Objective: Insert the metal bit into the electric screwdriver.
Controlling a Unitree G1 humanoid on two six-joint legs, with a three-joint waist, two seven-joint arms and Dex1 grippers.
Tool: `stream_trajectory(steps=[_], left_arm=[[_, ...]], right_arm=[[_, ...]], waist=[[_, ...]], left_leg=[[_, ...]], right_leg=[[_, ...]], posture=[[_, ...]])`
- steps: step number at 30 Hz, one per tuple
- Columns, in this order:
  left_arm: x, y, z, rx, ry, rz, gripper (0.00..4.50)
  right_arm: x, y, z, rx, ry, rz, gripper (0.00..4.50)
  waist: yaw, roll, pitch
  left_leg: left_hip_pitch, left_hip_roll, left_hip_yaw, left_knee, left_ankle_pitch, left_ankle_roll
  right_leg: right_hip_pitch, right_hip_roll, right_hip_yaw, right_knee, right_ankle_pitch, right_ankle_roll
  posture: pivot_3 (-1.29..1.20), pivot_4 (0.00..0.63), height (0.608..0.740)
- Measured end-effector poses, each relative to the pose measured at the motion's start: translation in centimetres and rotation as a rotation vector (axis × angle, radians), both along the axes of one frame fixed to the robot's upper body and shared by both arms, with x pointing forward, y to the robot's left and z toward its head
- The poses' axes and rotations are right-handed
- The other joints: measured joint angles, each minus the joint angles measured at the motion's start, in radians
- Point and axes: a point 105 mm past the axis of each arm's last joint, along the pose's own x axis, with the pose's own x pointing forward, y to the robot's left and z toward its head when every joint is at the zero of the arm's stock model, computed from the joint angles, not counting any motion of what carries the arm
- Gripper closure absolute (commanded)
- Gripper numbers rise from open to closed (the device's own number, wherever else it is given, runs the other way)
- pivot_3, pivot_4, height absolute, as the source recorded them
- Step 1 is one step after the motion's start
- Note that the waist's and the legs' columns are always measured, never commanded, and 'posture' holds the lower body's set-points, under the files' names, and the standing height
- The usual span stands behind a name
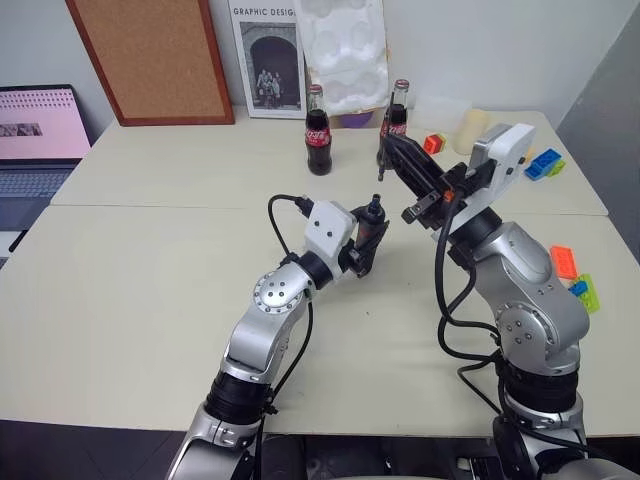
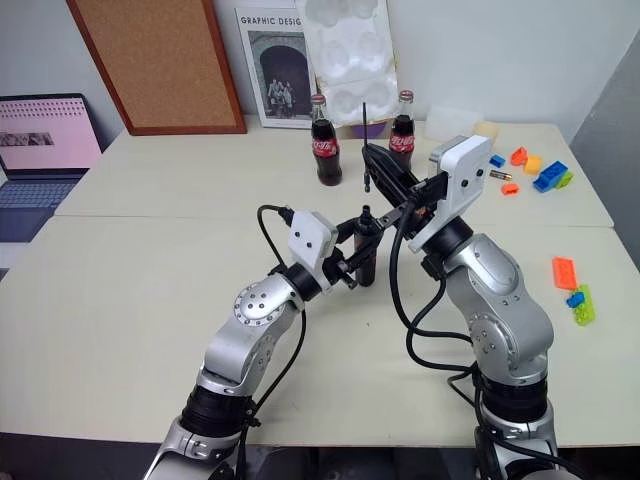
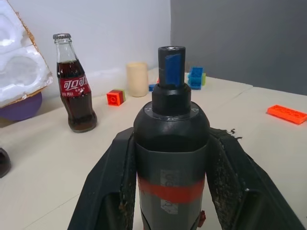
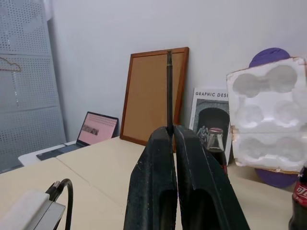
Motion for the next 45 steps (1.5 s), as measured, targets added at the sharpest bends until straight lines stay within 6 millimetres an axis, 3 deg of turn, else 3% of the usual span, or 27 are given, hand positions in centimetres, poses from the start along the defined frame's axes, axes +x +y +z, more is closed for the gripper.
stream_trajectory(steps=[45], left_arm=[[0.1, 0.3, -0.2, 0.005, 0.005, 0.009, 2.85]], right_arm=[[0.2, 1.0, -2.1, 0.044, 0.034, -0.023, 4.50]], waist=[[-0.001, 0.000, 0.000]], left_leg=[[0.000, 0.000, 0.000, 0.000, 0.000, 0.000]], right_leg=[[0.000, 0.000, 0.000, 0.000, -0.001, 0.000]], posture=[[0.00, 0.150, 0.740]])
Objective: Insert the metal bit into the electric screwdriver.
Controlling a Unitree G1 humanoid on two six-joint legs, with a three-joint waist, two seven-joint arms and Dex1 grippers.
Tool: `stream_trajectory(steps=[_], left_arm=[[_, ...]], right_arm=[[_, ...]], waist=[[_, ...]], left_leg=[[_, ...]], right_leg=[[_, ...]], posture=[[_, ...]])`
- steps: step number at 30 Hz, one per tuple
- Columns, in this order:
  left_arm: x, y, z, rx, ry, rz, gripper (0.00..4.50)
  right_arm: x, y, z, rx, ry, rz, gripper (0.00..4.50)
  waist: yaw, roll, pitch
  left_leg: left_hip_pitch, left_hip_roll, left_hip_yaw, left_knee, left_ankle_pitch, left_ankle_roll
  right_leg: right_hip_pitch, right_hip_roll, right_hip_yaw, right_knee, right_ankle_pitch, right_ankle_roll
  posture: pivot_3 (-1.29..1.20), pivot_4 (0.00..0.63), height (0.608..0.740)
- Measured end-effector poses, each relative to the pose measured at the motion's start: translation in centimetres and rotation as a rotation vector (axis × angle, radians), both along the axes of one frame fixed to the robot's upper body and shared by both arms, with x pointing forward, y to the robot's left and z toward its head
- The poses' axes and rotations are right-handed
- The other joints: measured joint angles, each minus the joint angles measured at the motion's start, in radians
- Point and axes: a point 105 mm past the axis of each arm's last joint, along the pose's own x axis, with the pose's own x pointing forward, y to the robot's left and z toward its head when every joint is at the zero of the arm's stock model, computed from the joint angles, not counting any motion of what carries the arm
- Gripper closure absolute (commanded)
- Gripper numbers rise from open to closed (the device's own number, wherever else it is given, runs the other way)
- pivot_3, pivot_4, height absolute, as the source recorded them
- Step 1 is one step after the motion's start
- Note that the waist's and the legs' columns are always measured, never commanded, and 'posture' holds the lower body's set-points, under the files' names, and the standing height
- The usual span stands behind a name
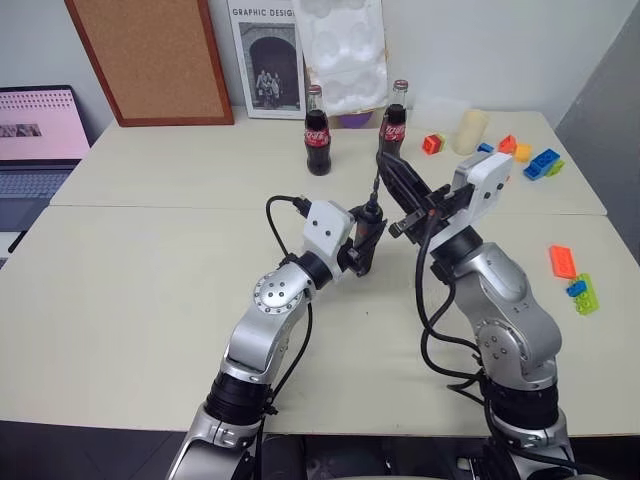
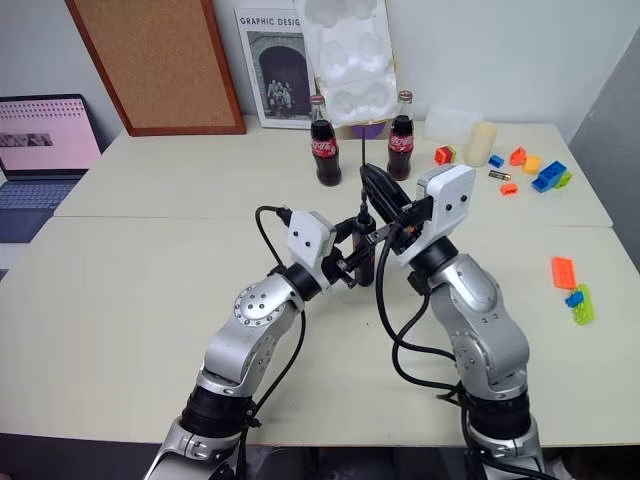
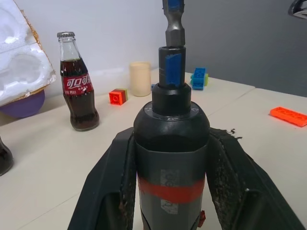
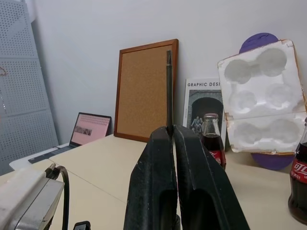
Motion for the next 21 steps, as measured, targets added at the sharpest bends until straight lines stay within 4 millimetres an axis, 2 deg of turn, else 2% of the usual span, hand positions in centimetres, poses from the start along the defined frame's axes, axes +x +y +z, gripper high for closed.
stream_trajectory(steps=[21], left_arm=[[-0.05, -0.04, 0.00, 0.002, -0.001, -0.006, 2.85]], right_arm=[[0.04, 0.05, -0.16, 0.026, -0.008, 0.007, 4.50]], waist=[[-0.001, 0.000, 0.000]], left_leg=[[0.000, 0.000, 0.000, 0.000, 0.000, 0.000]], right_leg=[[0.000, 0.000, 0.000, 0.000, -0.001, 0.002]], posture=[[0.00, 0.150, 0.740]])
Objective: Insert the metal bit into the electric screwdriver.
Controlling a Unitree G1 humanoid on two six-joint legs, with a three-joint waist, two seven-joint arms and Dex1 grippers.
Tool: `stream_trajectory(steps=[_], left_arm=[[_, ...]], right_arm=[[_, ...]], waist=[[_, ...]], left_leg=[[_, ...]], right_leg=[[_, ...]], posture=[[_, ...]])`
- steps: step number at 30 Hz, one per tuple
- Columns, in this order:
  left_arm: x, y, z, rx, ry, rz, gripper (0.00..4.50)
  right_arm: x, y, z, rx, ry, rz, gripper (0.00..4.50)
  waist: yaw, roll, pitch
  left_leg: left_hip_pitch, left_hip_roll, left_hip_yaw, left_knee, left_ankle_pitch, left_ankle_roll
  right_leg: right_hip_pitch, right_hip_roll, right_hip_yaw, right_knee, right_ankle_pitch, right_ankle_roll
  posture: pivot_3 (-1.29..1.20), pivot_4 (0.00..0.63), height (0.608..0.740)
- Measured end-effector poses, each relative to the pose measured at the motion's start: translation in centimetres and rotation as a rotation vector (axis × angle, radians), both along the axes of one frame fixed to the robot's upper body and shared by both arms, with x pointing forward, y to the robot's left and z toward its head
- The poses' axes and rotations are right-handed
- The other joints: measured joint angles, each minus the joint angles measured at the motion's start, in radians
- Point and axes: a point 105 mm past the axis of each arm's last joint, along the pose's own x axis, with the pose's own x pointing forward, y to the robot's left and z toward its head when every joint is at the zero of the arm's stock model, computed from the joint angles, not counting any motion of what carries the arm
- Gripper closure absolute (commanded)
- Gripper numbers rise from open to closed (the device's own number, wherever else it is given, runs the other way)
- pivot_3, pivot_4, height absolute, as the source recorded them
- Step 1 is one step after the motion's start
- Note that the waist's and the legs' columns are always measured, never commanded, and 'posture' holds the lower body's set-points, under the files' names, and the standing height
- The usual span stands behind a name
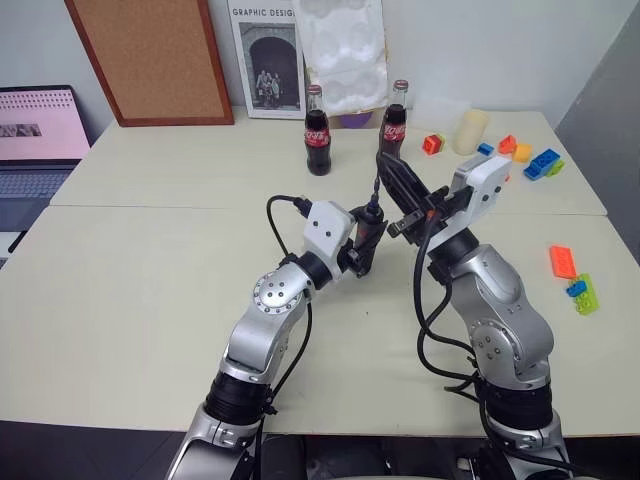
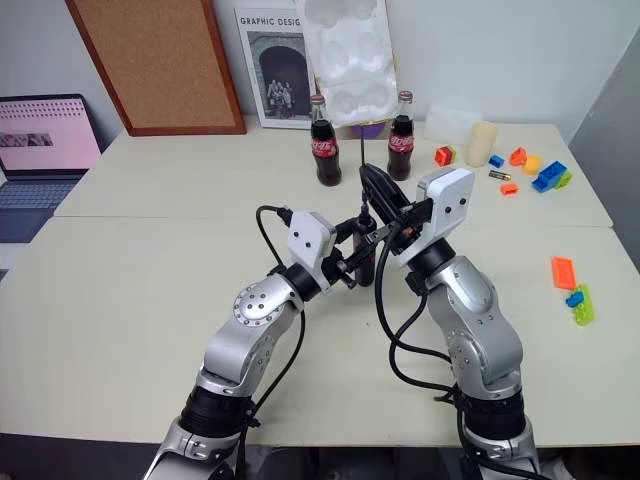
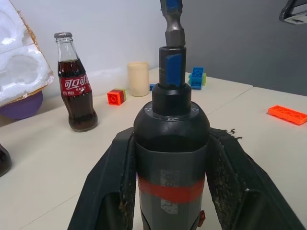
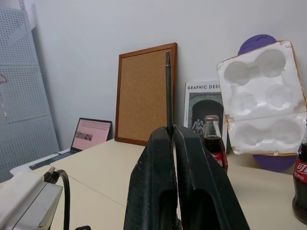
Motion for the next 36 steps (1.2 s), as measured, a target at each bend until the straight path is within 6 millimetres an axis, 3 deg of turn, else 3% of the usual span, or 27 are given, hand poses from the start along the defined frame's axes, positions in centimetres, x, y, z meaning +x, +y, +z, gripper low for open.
stream_trajectory(steps=[36], left_arm=[[0.12, 0.23, 0.06, -0.011, 0.006, 0.007, 2.85]], right_arm=[[-0.14, -0.08, 0.56, 0.010, -0.040, -0.001, 4.50]], waist=[[0.000, 0.000, 0.000]], left_leg=[[0.000, 0.000, 0.000, -0.001, 0.000, 0.000]], right_leg=[[0.000, 0.000, 0.000, -0.002, 0.000, 0.000]], posture=[[0.00, 0.150, 0.740]])
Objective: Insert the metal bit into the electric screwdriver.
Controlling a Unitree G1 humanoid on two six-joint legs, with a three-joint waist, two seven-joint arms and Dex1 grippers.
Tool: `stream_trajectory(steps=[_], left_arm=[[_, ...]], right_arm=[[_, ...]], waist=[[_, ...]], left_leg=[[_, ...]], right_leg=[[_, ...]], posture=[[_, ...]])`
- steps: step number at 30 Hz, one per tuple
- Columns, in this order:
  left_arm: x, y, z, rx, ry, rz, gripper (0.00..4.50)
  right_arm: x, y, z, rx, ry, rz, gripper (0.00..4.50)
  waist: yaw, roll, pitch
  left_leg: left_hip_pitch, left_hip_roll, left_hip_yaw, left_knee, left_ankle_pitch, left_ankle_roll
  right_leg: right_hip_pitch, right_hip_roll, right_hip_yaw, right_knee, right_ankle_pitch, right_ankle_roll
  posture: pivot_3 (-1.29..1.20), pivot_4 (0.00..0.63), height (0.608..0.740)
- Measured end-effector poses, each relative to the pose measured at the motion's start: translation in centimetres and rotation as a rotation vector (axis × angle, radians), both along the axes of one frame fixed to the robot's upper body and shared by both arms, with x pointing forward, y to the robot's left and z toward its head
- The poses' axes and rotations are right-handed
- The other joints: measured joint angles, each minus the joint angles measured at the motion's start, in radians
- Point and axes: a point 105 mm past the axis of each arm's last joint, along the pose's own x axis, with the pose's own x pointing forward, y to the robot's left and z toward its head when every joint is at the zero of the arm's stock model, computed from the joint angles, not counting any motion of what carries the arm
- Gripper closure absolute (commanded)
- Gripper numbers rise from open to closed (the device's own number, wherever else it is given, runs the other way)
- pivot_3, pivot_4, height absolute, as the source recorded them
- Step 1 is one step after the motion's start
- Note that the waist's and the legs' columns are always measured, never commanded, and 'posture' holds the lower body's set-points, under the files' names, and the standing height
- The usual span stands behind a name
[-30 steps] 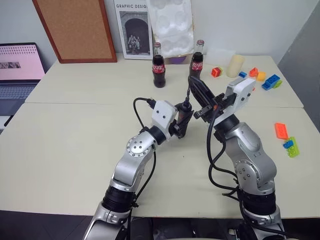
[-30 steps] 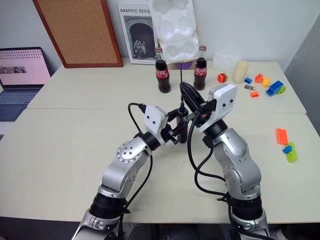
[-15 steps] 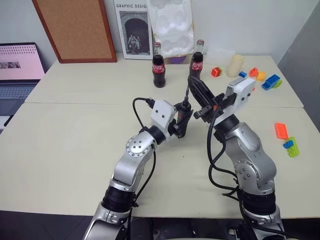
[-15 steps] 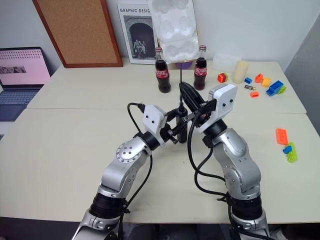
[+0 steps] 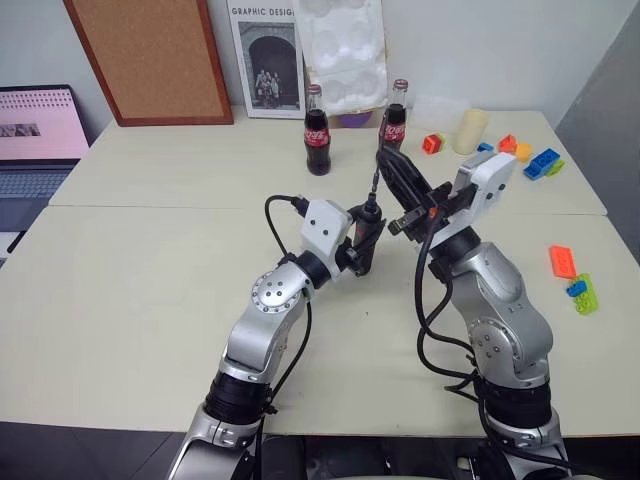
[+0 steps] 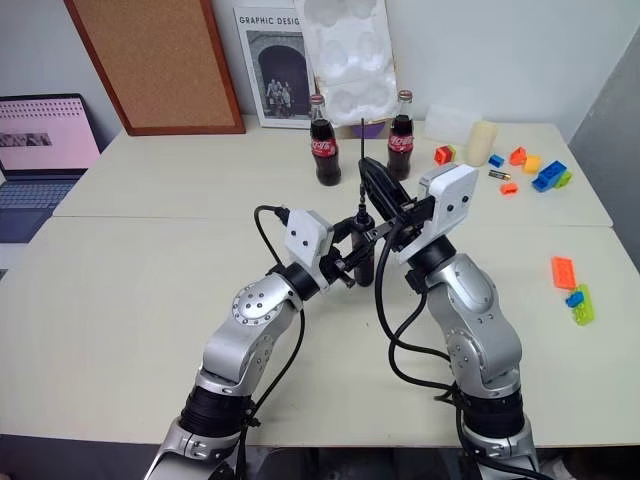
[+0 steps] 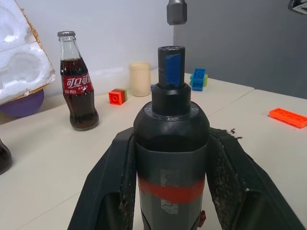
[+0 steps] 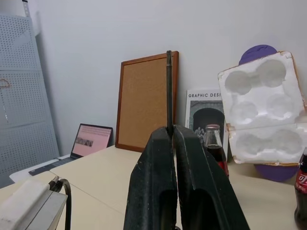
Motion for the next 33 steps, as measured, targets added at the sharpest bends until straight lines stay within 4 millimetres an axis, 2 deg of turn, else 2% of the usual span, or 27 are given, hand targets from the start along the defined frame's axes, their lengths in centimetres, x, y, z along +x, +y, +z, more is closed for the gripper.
stream_trajectory(steps=[33], left_arm=[[-0.07, 0.02, 0.04, -0.005, 0.002, -0.003, 2.85]], right_arm=[[0.28, 0.27, -0.64, -0.014, 0.006, 0.006, 4.50]], waist=[[0.001, 0.000, 0.000]], left_leg=[[-0.001, 0.000, 0.000, -0.002, 0.000, 0.000]], right_leg=[[0.000, 0.000, 0.000, -0.005, 0.001, -0.002]], posture=[[0.00, 0.150, 0.740]])
